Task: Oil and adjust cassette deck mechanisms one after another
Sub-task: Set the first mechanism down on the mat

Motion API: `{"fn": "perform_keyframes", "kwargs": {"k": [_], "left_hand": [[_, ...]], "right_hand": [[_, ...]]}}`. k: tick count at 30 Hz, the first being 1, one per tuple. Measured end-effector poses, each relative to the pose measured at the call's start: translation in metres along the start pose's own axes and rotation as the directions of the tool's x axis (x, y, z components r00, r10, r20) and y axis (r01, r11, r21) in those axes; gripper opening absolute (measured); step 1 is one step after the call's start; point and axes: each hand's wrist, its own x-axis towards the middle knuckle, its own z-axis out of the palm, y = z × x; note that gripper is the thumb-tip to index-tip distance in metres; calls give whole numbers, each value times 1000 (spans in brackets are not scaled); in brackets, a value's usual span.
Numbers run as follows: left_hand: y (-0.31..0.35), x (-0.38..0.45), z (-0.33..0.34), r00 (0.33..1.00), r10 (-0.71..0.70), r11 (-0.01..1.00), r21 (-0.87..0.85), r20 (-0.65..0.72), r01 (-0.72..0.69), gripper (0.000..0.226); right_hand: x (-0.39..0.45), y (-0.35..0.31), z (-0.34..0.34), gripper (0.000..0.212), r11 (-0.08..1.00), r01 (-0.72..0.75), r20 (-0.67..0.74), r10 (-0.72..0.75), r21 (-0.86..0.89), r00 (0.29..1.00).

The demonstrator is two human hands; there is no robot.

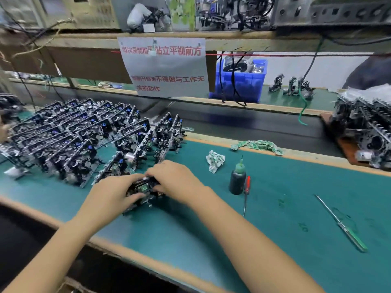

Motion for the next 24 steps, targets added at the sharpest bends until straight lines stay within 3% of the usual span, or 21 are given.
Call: {"fn": "perform_keyframes", "kwargs": {"k": [3,9,13,16,18,19,22,24], "left_hand": [[13,-3,-5,985,172,985,-5,-4,-172,45],[71,0,-13,857,502,856,-77,-118,-512,44],[127,9,2,723,676,715,-112,-143,-690,46],[174,11,27,605,761,633,67,-234,-771,10],[198,11,47,502,794,567,119,-343,-815,39],[207,12,54,456,812,529,129,-363,-839,42],[217,14,83,335,862,421,167,-381,-892,34],[215,15,99,310,878,387,160,-365,-908,29]], "right_hand": [[-19,4,-14,25,1000,-2,-11,2,-2,1000],[-110,17,-55,26,998,-64,-153,65,15,986],[-183,33,-65,30,973,-228,-258,215,-21,942],[-228,48,-55,22,927,-313,-382,218,-206,898],[-255,59,-41,15,893,-346,-479,179,-287,859],[-268,63,-33,20,882,-358,-506,167,-307,846],[-296,69,-15,28,874,-357,-486,168,-328,858],[-304,71,-11,25,879,-354,-449,189,-320,873]]}}
